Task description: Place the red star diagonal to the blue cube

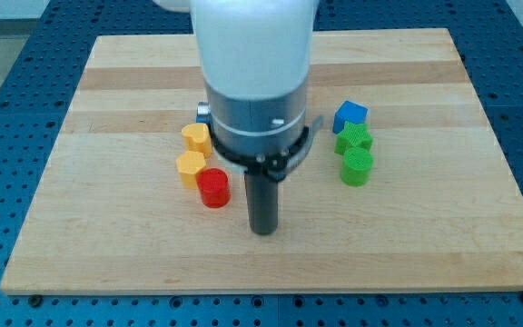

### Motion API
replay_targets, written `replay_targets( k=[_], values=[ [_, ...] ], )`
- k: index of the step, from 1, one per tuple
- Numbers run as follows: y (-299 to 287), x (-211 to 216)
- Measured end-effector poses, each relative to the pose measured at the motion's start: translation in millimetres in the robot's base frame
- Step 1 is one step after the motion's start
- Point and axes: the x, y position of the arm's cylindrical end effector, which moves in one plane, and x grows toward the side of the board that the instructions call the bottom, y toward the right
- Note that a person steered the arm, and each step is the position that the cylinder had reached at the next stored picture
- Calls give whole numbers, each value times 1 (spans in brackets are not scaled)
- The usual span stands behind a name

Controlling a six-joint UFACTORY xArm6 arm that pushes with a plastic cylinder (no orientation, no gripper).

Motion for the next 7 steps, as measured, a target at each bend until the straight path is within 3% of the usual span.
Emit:
replay_targets(
  k=[4, 7],
  values=[
    [8, -148],
    [35, -153]
  ],
)
